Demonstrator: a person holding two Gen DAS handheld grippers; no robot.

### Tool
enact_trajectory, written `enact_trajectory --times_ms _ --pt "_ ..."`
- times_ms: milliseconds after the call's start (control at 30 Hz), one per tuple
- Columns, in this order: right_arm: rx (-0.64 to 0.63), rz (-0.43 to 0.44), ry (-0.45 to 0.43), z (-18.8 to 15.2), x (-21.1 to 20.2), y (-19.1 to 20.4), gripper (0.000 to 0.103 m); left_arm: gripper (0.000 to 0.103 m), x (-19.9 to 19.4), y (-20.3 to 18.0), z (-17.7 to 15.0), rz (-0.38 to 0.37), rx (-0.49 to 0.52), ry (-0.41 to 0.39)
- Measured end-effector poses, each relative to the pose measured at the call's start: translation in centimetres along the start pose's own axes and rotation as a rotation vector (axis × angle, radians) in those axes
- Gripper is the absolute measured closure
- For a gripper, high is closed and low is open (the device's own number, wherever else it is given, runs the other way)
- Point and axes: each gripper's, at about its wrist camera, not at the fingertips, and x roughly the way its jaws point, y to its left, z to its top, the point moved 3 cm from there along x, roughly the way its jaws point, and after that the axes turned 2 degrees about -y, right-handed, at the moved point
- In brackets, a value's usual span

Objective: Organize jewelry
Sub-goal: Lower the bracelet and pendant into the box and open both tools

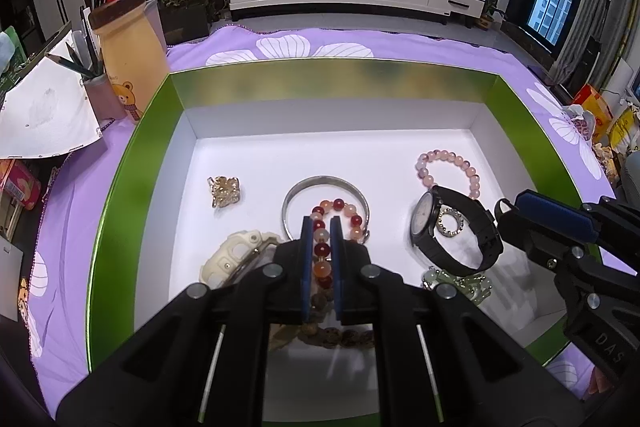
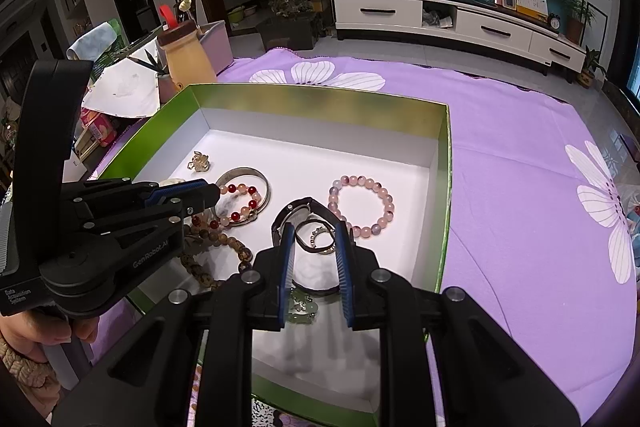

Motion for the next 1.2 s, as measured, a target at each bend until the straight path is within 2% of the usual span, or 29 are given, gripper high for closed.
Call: enact_trajectory --times_ms 400,767,867,933,967,1167,1200 --pt "0.005 0.000 0.005 -0.1 0.1 0.0 0.083 0.095 0.1 0.2 0.0 -0.001 -0.003 -0.001" --pt "0.012 -0.001 0.002 -0.1 -0.2 -0.1 0.082 0.091 0.0 0.1 -0.1 -0.001 -0.002 -0.005" --pt "0.015 0.000 0.002 -0.1 -0.3 -0.1 0.082 0.085 -0.3 0.0 0.0 -0.001 -0.001 -0.011" --pt "0.016 -0.001 0.001 -0.1 -0.4 -0.1 0.082 0.068 -0.5 0.0 0.2 0.009 0.002 -0.019" --pt "0.016 -0.002 0.000 -0.1 -0.5 -0.1 0.082 0.066 -0.7 0.0 0.2 0.012 0.002 -0.022" --pt "0.020 -0.006 -0.007 0.0 -1.0 -0.1 0.082 0.065 -1.4 0.3 0.3 0.024 -0.005 -0.033" --pt "0.021 -0.008 -0.009 0.0 -1.1 -0.1 0.082 0.061 -1.6 0.4 0.3 0.025 -0.006 -0.035"
